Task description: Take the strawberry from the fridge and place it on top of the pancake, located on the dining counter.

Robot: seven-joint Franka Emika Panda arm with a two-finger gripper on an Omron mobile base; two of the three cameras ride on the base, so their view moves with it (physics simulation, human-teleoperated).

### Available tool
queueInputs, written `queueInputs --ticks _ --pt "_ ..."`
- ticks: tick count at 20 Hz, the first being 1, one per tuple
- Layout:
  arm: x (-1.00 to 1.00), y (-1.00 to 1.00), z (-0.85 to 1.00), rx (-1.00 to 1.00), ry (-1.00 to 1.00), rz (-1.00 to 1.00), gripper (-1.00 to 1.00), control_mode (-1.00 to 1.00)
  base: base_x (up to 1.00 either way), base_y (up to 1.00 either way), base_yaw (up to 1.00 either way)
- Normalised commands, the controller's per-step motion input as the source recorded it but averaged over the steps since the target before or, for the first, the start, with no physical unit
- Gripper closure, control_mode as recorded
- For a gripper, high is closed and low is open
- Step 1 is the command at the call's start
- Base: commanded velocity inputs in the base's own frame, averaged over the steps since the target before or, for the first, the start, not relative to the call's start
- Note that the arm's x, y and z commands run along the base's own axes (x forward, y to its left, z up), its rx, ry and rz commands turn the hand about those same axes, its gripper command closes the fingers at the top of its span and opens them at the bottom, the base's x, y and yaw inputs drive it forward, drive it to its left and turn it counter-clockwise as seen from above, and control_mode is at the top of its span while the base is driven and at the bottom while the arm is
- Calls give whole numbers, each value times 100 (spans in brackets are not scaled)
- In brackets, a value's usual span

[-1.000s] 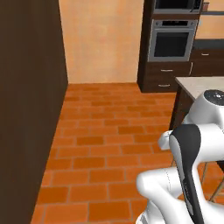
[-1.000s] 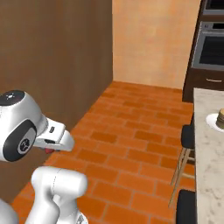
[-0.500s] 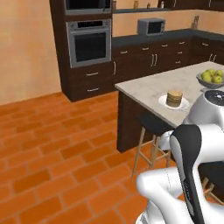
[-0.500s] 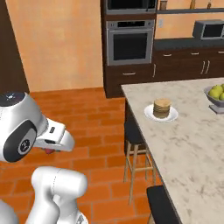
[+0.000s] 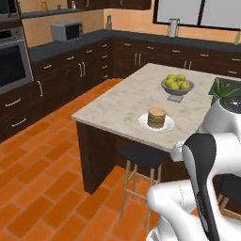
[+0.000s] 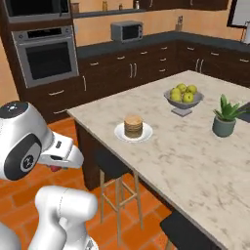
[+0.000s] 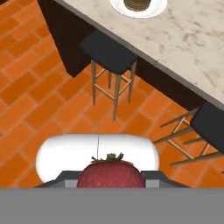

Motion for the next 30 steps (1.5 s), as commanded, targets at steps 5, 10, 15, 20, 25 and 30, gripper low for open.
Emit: queueInputs --ticks 5,10,15,20,25,30 --pt "0 0 0 0 0 0 100 100 75 39 -81" --pt "0 0 0 0 0 0 100 100 66 36 -83" --pt "0 0 0 0 0 0 100 100 33 70 -60" --pt "0 0 0 0 0 0 100 100 17 72 -28" --pt "0 0 0 0 0 0 100 100 31 42 -11" --pt "0 0 0 0 0 0 100 100 48 12 -4"
